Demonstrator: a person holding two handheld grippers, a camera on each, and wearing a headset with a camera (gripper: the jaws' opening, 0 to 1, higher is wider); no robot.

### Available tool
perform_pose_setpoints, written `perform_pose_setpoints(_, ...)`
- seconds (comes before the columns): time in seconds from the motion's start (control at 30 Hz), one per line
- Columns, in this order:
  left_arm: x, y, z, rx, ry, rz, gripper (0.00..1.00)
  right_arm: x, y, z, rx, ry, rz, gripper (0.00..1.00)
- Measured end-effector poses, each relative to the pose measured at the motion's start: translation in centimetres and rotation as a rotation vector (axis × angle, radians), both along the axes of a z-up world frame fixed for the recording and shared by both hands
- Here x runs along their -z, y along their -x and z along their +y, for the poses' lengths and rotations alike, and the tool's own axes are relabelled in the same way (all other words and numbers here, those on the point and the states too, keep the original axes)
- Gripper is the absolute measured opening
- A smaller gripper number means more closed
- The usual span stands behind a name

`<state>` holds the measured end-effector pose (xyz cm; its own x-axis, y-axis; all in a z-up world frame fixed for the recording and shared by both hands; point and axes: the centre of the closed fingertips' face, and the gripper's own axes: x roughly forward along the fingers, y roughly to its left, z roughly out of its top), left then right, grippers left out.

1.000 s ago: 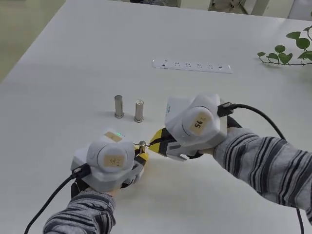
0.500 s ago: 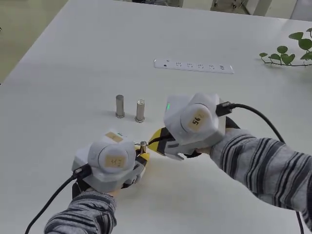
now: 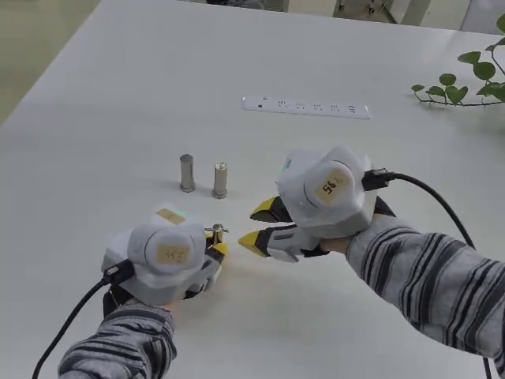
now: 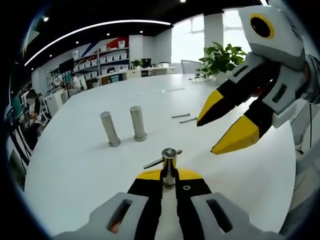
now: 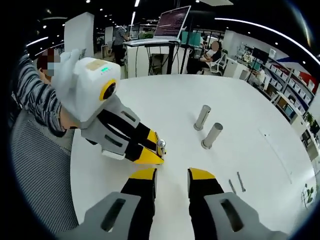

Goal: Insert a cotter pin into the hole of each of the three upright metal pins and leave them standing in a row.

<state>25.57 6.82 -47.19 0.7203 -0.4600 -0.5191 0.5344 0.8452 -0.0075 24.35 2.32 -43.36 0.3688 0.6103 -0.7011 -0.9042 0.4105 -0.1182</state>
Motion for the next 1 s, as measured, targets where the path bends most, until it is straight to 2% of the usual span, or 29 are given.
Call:
perform_pose_setpoints(0.2, -0.2, -1.5, 2.0, -0.025, -0.006, 0.0, 0.05, -0.1, -0.2, -1.0, 0.066, -0.052, 0.028, 0.24)
perform_pose_setpoints(0.27, -0.2, -2.1, 2.7, -0.044, 0.009, 0.007, 0.05, -0.4, -0.3, -1.0, 0.078, -0.081, 0.021, 0.25)
perform_pose_setpoints(0.47, -0.4, -3.4, 3.9, -0.049, -0.002, -0.002, 0.05, -1.0, -0.5, -1.3, 0.113, -0.145, 0.021, 0.33)
perform_pose_setpoints(0.67, -0.2, -3.9, 4.2, -0.043, -0.002, 0.003, 0.05, -0.7, -0.5, -1.7, 0.15, -0.168, 0.037, 0.38)
perform_pose_setpoints(0.87, -0.2, -4.0, 4.2, -0.034, -0.009, 0.003, 0.05, -0.6, -0.6, -2.0, 0.176, -0.18, 0.052, 0.37)
perform_pose_setpoints(1.0, -0.2, -4.1, 4.2, -0.031, 0.002, -0.002, 0.05, -0.5, -0.7, -2.1, 0.187, -0.184, 0.056, 0.37)
